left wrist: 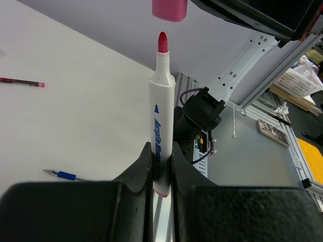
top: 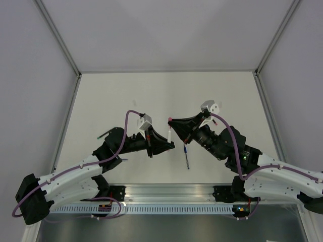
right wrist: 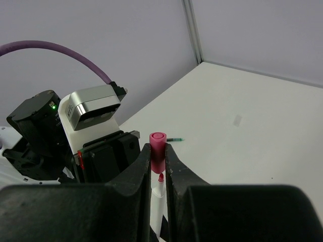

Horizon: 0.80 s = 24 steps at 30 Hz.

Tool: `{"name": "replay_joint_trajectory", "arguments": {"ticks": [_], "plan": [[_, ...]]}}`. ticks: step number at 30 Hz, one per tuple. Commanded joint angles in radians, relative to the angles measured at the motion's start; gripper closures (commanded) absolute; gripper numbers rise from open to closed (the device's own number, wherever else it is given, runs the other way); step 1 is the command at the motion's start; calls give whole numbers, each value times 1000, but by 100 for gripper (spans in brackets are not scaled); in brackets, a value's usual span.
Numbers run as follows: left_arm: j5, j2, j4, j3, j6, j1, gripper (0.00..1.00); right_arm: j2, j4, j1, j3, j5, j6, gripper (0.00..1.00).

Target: Insert the pens into the pen caps

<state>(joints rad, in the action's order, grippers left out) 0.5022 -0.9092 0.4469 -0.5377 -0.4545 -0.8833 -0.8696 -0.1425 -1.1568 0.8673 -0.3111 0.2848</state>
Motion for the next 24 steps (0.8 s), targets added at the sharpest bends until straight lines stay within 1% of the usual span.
{"name": "replay_joint_trajectory", "arguments": {"ticks": [1,17,24], "plan": [[-24,15,7,-21,14,-2,98,-5,-25,-6,22,13,14,100],[-68,38,-10,-16,20,-2,98,-5,-25,-6,-5,29,20,100],[-93,66,-7,-5,19,-2,98,-31,-80,-6,-59,52,40,100]]}}
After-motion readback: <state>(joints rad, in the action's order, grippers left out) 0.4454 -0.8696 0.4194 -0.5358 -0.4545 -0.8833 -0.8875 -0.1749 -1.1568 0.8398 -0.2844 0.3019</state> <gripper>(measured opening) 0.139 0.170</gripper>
